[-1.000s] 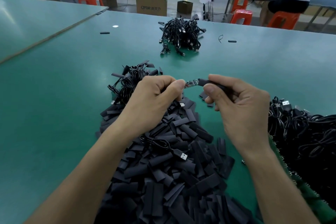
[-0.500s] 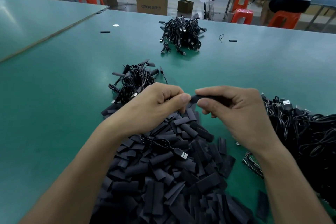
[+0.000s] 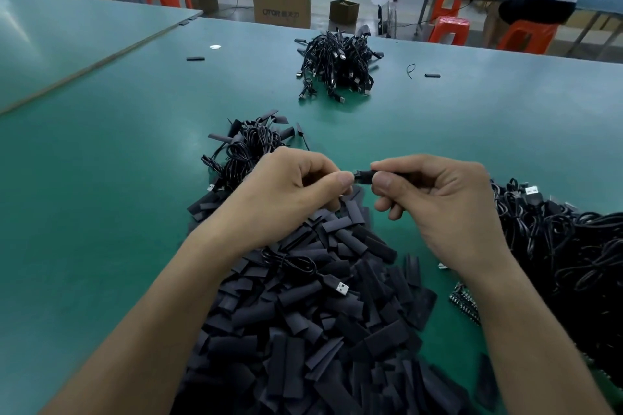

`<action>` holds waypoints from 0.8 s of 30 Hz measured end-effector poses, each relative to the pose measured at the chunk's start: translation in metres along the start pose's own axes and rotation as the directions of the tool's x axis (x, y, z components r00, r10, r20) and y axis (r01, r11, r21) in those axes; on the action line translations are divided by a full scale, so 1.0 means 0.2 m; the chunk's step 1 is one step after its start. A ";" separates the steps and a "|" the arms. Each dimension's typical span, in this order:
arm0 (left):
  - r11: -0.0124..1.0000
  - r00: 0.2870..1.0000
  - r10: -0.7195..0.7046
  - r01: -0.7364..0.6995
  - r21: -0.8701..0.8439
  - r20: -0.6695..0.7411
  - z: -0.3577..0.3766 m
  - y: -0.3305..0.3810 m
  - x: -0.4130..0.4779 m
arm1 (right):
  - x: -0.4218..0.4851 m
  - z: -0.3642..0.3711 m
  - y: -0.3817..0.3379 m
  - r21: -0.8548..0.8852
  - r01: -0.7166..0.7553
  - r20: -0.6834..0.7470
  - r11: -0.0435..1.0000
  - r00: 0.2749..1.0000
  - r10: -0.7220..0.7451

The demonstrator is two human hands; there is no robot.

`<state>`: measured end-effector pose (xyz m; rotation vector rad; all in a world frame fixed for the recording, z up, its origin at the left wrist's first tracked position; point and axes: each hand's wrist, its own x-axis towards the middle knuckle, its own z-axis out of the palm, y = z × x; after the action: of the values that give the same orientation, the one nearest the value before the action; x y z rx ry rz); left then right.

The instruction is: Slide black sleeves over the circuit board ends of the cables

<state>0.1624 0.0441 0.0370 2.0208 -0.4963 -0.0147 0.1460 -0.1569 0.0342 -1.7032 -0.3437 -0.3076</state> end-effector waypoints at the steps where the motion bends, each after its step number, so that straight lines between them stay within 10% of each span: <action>1: 1.000 1.000 -0.006 0.006 0.002 -0.004 0.00 0.00 0.00 | 0.00 0.00 0.00 0.010 -0.001 -0.011 1.000 1.000 0.001; 24: 0.999 0.999 0.017 -0.019 -0.036 -0.033 0.00 0.02 0.00 | -0.01 -0.01 0.00 -0.068 0.053 0.030 0.996 0.998 -0.052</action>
<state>0.1605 0.0427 0.0407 1.9782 -0.4900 0.0207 0.1435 -0.1583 0.0340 -1.7696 -0.4030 -0.3379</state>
